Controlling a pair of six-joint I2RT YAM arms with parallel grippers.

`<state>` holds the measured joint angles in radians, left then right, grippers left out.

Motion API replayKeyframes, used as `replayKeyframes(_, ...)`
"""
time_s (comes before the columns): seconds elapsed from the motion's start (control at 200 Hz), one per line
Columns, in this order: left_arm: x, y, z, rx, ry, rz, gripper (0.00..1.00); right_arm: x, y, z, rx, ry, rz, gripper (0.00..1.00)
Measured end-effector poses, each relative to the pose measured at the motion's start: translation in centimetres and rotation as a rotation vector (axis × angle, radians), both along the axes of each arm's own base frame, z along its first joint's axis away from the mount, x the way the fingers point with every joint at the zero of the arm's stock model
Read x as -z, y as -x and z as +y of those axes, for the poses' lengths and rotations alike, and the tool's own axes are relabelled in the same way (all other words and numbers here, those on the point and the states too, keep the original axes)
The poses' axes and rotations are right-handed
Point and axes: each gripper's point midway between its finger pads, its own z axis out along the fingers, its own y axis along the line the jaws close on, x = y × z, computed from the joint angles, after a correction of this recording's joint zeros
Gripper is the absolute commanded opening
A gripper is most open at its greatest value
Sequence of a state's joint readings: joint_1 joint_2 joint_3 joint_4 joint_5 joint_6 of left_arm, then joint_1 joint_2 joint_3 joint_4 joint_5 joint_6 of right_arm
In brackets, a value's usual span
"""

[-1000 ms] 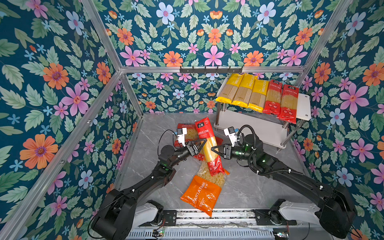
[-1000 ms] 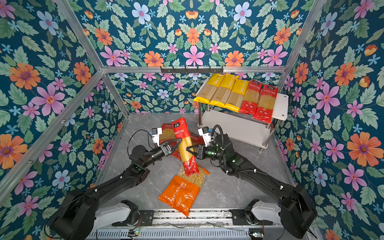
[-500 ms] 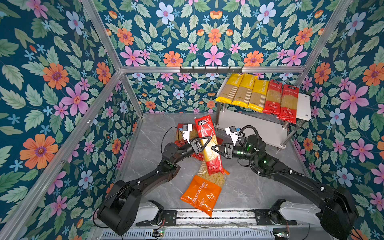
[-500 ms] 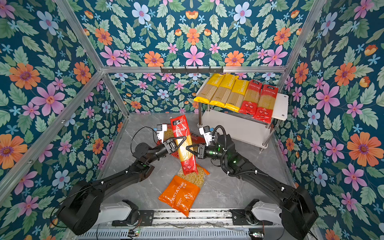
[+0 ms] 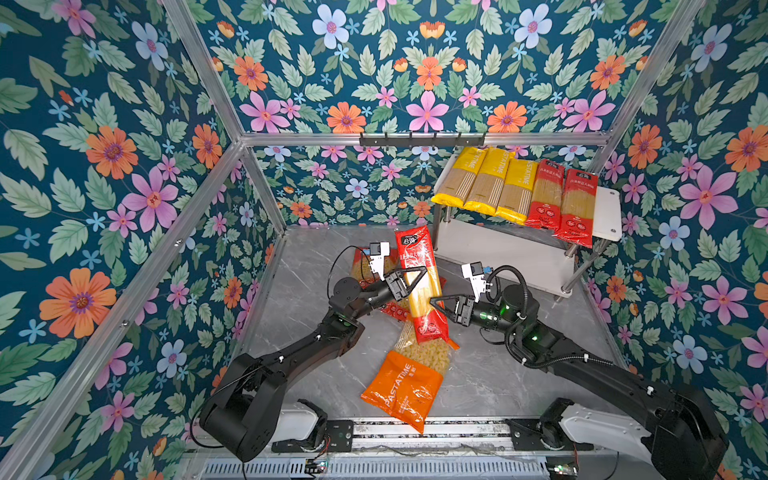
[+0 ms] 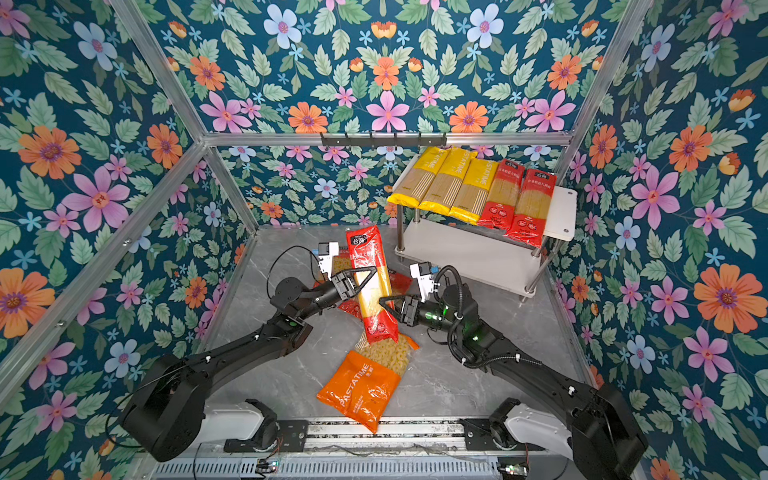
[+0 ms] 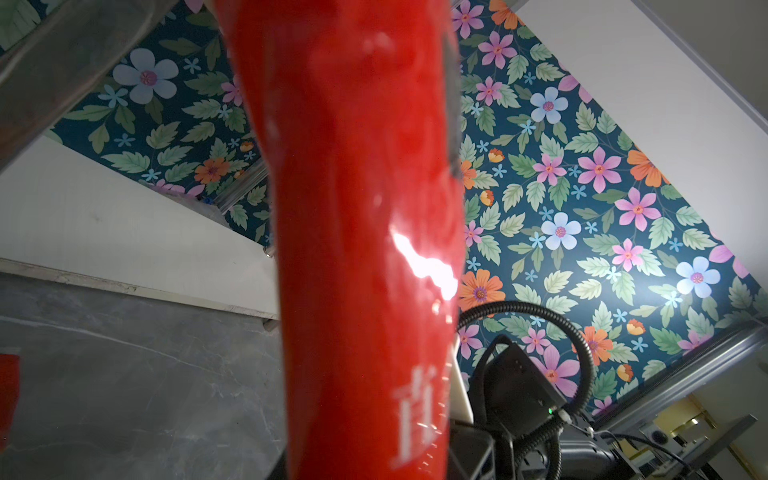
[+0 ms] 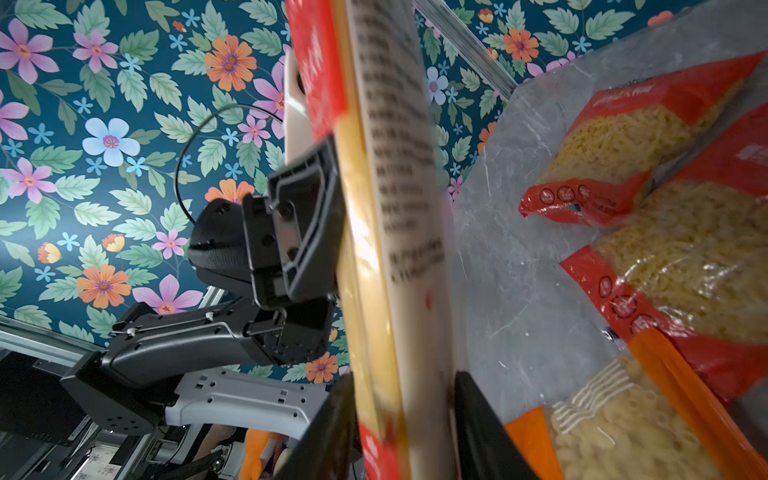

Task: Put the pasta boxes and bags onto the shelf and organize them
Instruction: 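Raise the upright spaghetti bag with the right gripper while the left gripper steadies its top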

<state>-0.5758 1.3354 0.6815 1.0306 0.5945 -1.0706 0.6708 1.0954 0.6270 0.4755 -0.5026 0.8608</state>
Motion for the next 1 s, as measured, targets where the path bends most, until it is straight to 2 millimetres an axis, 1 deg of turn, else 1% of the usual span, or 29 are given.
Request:
replayKeyframes(0.045,-0.4,-0.3,-0.1,-0.009,0.007,-0.005,0.16,0.6,0.2,-0.3,0.009,0.005,0.009,0.56)
replayKeyframes(0.135,-1.1,-1.1,-0.2,-0.027,0.018,-0.007,0.16,1.4,0.5,-0.9,0.036,0.002,0.029,0.57)
replayKeyframes(0.27,-1.2,-2.3,-0.5,-0.046,0.023,0.015,0.16,1.3,1.5,-0.8,0.029,-0.003,0.019,0.57)
replayKeyframes(0.435,-1.2,-3.0,-0.8,-0.057,0.023,0.046,0.16,0.8,1.4,-0.2,0.051,0.022,-0.021,0.56)
replayKeyframes(0.57,-1.5,-3.0,-0.9,-0.060,0.028,0.045,0.16,1.2,0.8,0.3,0.062,0.037,-0.023,0.54)
replayKeyframes(0.655,-1.5,-3.0,-0.9,-0.063,0.029,0.048,0.17,1.1,0.5,0.7,0.061,0.034,-0.030,0.53)
replayKeyframes(0.71,-1.6,-2.9,-0.8,-0.064,0.031,0.049,0.17,0.9,0.4,0.9,0.059,0.031,-0.034,0.49)
replayKeyframes(0.825,-1.7,-3.0,-0.7,-0.071,0.037,0.052,0.20,0.7,0.3,1.2,0.058,0.024,-0.041,0.35)
replayKeyframes(0.925,-1.8,-3.0,-0.7,-0.073,0.040,0.052,0.29,0.5,0.4,1.2,0.052,0.015,-0.050,0.22)
replayKeyframes(1.0,-1.9,-3.0,-0.6,-0.076,0.041,0.052,0.34,0.3,0.5,1.3,0.047,0.005,-0.061,0.16)
